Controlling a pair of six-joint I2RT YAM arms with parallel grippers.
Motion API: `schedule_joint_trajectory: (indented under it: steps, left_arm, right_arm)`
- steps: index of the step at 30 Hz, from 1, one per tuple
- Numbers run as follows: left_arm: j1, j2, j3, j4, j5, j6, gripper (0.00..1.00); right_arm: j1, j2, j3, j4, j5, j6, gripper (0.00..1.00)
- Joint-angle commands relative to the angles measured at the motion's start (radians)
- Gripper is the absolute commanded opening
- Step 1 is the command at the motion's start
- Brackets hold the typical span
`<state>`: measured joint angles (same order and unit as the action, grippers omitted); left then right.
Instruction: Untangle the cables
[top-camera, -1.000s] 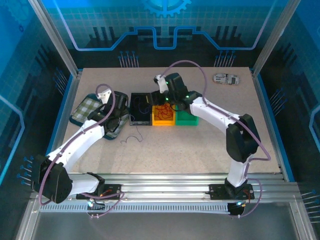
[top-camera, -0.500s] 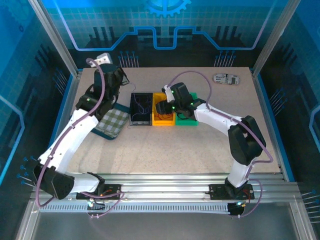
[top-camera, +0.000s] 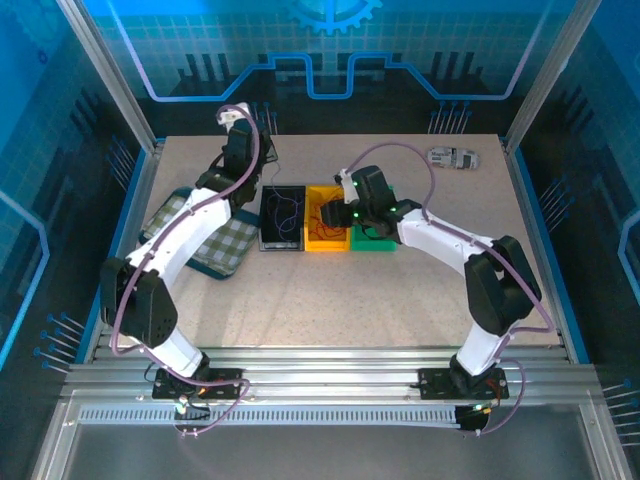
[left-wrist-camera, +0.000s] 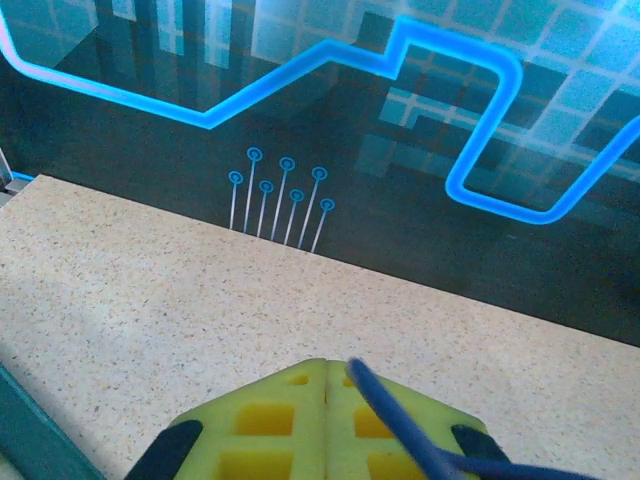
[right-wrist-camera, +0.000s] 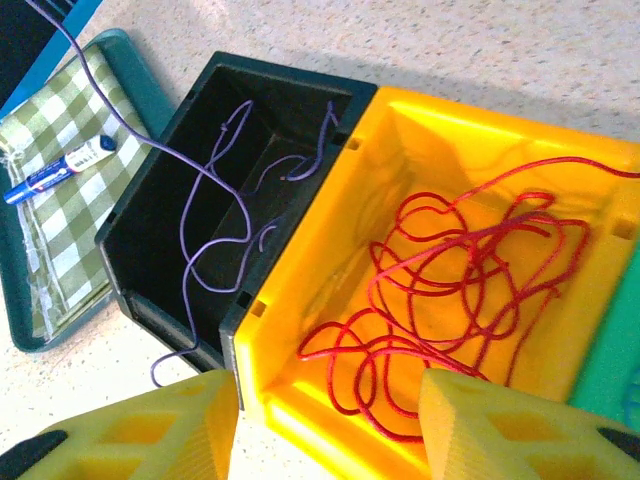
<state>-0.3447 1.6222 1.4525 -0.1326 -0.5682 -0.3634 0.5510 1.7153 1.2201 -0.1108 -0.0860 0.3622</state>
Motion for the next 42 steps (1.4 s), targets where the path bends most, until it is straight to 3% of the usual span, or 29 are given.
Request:
schedule_joint_trajectory:
  steps: [1,7,14,21,34,37,42]
  left_arm:
    - [0.01,0.031,0.006,0.032,-0.042,-0.005,0.0]
    - [0.0,0.08,-0.093,-0.022,-0.025,-0.042,0.0]
    - [-0.089,0.167,-0.165,-0.075,-0.054,0.024,0.0]
    - [-0.103,0.26,-0.147,-0.174,0.084,-0.044,0.0]
    - [-0.06,0.374,-0.037,-0.255,0.202,-0.109,0.01]
    - [-0.059,0.377,-0.008,-0.272,0.203,-0.105,0.15]
    - [-0.059,0.341,0.038,-0.302,0.172,-0.088,0.22]
  right_arm:
    - [-0.029,-0.048,-0.027,0.033,0.004,0.018,0.5]
    - [-0.059,-0.081,-0.063,0.044,0.003,0.027,0.5]
    - [-0.071,-0.097,-0.082,0.037,0.002,0.029,0.5]
    - [-0.08,-0.108,-0.083,0.037,0.005,0.026,0.5]
    - [-0.08,-0.134,-0.1,0.036,0.006,0.029,0.5]
    - [-0.081,-0.141,-0.102,0.036,0.008,0.026,0.5]
    - [-0.081,-0.14,-0.1,0.034,0.006,0.028,0.49]
